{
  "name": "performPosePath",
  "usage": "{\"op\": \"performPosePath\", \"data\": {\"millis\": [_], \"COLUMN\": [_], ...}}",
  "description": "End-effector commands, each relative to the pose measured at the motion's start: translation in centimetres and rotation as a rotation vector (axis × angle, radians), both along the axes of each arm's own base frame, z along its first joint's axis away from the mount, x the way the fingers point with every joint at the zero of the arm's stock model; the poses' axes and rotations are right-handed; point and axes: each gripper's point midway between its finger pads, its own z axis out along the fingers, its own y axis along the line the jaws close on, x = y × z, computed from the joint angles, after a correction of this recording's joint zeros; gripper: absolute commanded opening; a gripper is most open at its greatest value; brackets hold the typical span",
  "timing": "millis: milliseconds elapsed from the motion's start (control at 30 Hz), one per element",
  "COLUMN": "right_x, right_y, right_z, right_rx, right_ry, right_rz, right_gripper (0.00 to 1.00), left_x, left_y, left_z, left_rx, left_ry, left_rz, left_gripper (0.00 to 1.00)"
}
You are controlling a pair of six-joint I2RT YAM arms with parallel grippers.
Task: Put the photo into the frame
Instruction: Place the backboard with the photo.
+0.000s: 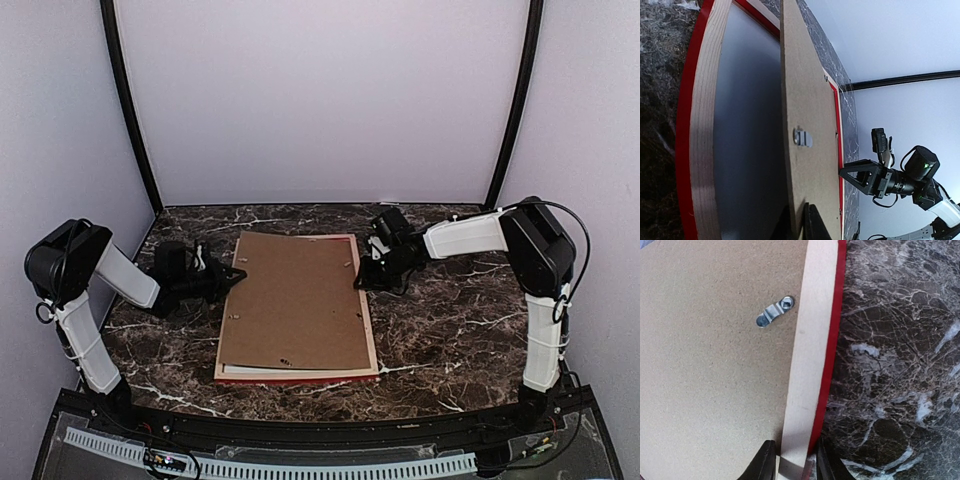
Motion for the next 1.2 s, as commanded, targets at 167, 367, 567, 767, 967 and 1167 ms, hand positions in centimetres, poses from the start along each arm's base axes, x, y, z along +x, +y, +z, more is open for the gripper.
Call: {"op": "performPosePath", "data": {"millis": [167, 367, 567, 767, 967, 1167], "right_x": [0.0, -0.2, -0.3, -0.4, -0.4, -0.3], "right_y": [-0.1, -0.7, -0.8, -0.7, -0.4, -0.3], "right_z": [-1.0, -1.3, -1.4, -1.5, -1.3, -1.2], "right_rx": [-0.002, -0.021, -0.024, -0.021, -0.008, -0.002], "right_ry": [0.011, 0.013, 0.019, 0.023, 0.021, 0.021], "right_rz": [0.0, -0.022, -0.025, -0.025, -0.02, -0.019], "right_gripper": [0.24, 0.17, 0.09, 0.07, 0.11, 0.14], "left_x": [1.7, 1.8, 2.1, 2.4, 1.7, 0.8], "left_y": [2.4, 2.5, 2.6, 2.5, 2.1, 1.4], "left_z": [-0.6, -0.5, 0.0, 0.2, -1.4, -2.9], "left_rx": [0.119, 0.119, 0.115, 0.118, 0.119, 0.142], "left_ry": [-0.044, -0.049, -0.069, -0.078, -0.036, 0.009], "left_rz": [0.125, 0.133, 0.144, 0.14, 0.11, 0.066], "left_gripper": [0.0, 0.0, 0.0, 0.0, 0.03, 0.21]}}
